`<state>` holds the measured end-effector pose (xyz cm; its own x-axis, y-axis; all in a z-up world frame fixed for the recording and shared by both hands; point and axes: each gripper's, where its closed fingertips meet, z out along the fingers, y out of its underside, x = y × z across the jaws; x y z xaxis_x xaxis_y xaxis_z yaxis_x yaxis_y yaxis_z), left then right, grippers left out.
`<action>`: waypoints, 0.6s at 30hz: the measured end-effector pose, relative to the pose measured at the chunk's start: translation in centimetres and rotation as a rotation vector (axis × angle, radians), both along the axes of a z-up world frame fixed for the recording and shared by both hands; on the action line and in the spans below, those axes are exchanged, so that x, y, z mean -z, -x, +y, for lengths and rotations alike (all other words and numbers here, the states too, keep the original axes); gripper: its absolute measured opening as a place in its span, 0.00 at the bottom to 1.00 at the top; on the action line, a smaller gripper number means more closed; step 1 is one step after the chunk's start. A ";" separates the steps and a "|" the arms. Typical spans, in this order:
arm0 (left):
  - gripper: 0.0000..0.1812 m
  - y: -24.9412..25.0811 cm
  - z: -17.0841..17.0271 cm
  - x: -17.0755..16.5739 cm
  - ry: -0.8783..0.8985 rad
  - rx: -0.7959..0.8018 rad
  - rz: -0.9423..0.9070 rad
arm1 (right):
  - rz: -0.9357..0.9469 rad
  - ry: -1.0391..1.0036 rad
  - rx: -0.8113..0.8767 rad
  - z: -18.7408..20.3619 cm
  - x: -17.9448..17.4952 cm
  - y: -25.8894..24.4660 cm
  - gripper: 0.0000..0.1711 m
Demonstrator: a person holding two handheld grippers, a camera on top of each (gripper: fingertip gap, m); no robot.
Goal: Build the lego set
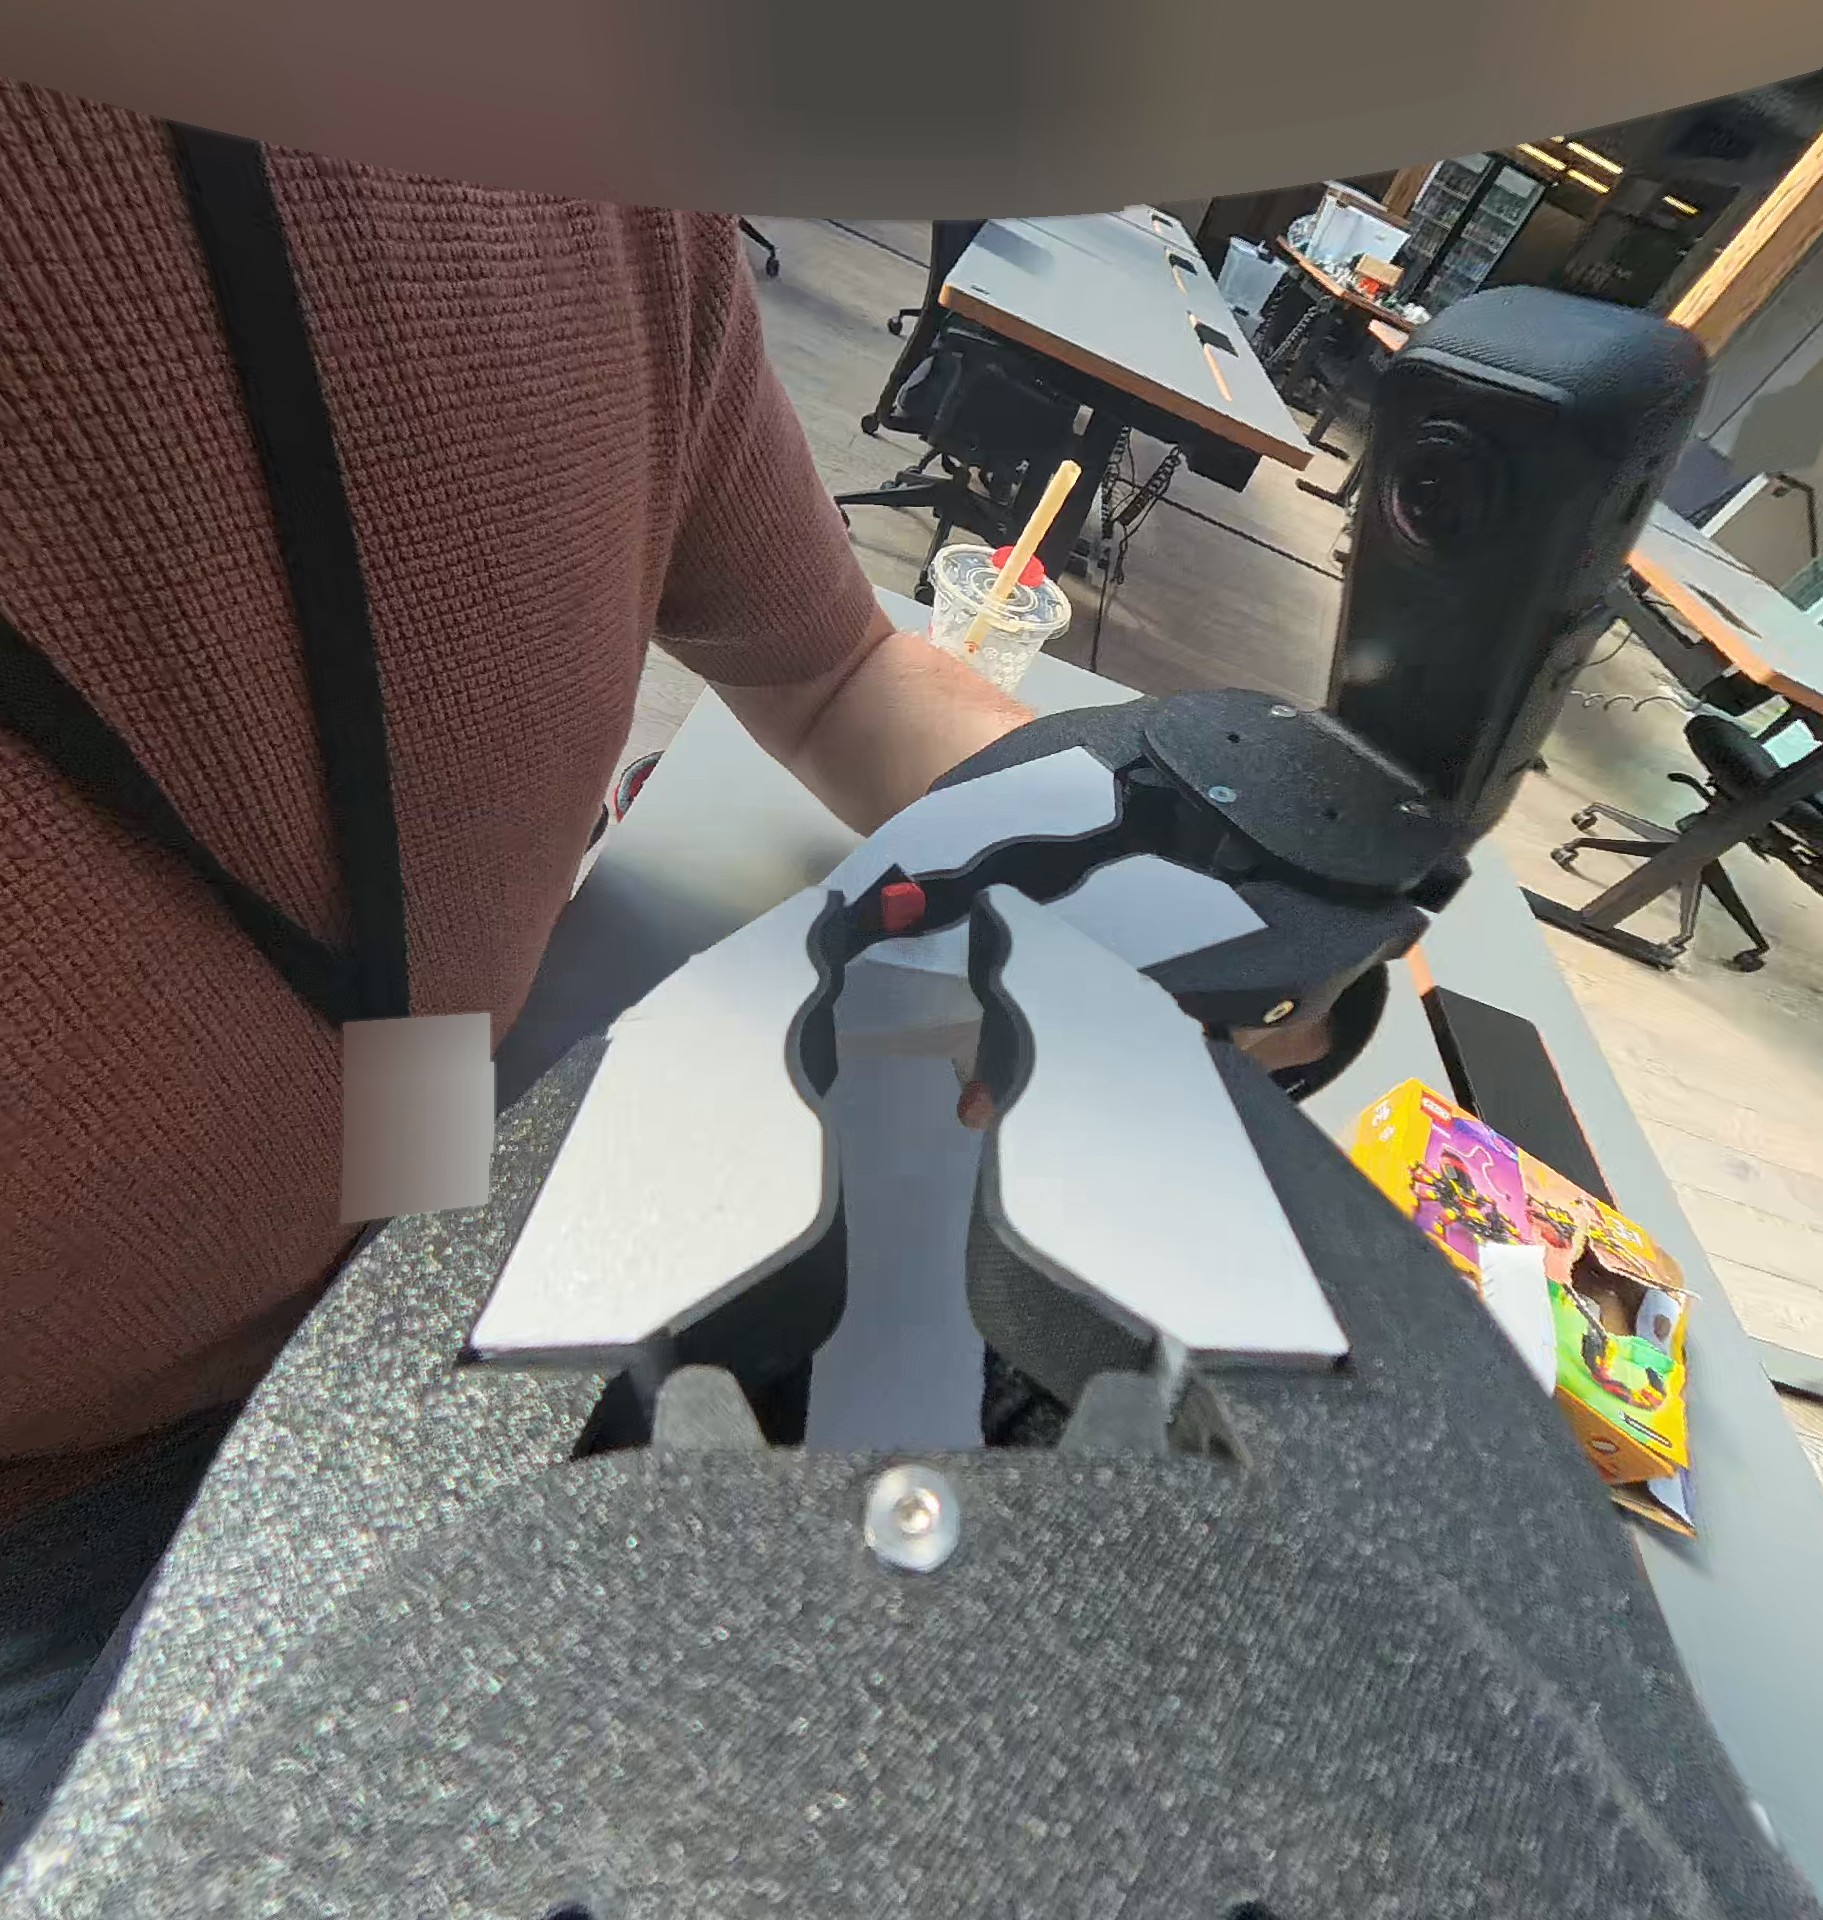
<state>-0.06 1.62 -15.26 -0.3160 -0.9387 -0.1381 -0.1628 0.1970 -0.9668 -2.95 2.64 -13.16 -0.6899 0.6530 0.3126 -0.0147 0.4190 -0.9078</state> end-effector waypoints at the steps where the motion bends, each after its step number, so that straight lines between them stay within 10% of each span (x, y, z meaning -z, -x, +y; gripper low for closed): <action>1: 0.03 0.0 -0.2 0.3 0.000 0.015 0.021 | -0.030 -0.025 -0.016 -0.2 0.6 0.0 0.13; 18: 0.11 1.1 3.4 -1.2 0.148 -0.287 -0.291 | 0.200 0.054 0.179 2.3 -0.1 -0.7 0.04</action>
